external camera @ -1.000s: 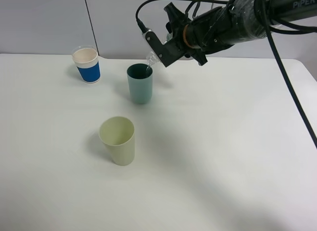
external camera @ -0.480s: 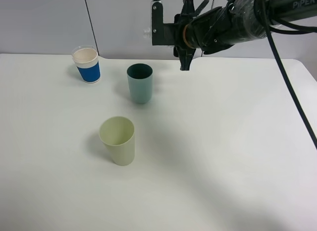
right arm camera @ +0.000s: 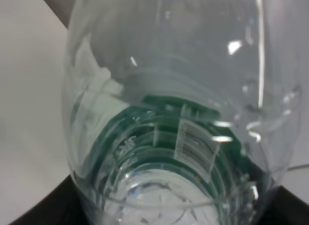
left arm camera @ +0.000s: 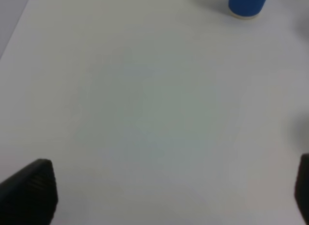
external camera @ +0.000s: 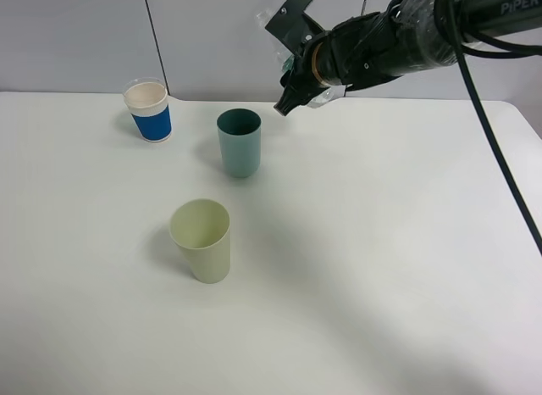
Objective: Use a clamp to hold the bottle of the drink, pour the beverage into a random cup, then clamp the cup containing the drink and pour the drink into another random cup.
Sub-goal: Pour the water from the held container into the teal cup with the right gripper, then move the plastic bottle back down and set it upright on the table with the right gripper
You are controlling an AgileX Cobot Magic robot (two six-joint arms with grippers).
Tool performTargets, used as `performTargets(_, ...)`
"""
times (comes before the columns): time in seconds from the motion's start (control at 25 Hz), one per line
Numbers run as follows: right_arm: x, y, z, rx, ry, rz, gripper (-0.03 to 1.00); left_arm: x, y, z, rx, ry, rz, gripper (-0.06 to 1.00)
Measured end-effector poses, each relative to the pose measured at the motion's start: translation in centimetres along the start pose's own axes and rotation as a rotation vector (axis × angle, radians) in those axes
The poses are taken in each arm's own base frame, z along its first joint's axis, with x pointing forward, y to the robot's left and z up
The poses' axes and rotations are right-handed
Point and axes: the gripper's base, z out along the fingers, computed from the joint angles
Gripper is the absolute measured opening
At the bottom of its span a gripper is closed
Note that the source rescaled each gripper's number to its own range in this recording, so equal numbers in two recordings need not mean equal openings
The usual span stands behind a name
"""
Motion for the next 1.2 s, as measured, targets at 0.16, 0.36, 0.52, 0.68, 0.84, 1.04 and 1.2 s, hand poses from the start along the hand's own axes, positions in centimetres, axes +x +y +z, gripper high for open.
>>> performTargets(0.16, 0.0, 0.3, 0.0, -0.032, -0.001, 0.063, 0.00, 0.0, 0.0, 0.0, 0.000, 0.000, 0.000, 1.00)
performTargets(0.36, -0.1, 0.2, -0.3, -0.048, 0.008, 0.170, 0.00, 0.0, 0.0, 0.0, 0.000, 0.000, 0.000, 1.00)
performTargets(0.52, -0.8, -0.5, -1.3, -0.062, -0.006, 0.267, 0.00, 0.0, 0.0, 0.0, 0.000, 0.000, 0.000, 1.00)
performTargets(0.68, -1.3, -1.4, -2.2, -0.089, -0.032, 0.319, 0.00, 0.0, 0.0, 0.0, 0.000, 0.000, 0.000, 1.00)
performTargets(0.84, -1.2, -2.2, -3.3, -0.128, -0.069, 0.329, 0.00, 0.0, 0.0, 0.0, 0.000, 0.000, 0.000, 1.00)
performTargets(1.04, 0.1, -1.9, -5.2, -0.188, -0.169, 0.275, 0.00, 0.0, 0.0, 0.0, 0.000, 0.000, 0.000, 1.00)
performTargets(1.2, 2.2, -1.6, -6.8, -0.182, -0.240, 0.224, 0.00, 0.0, 0.0, 0.0, 0.000, 0.000, 0.000, 1.00)
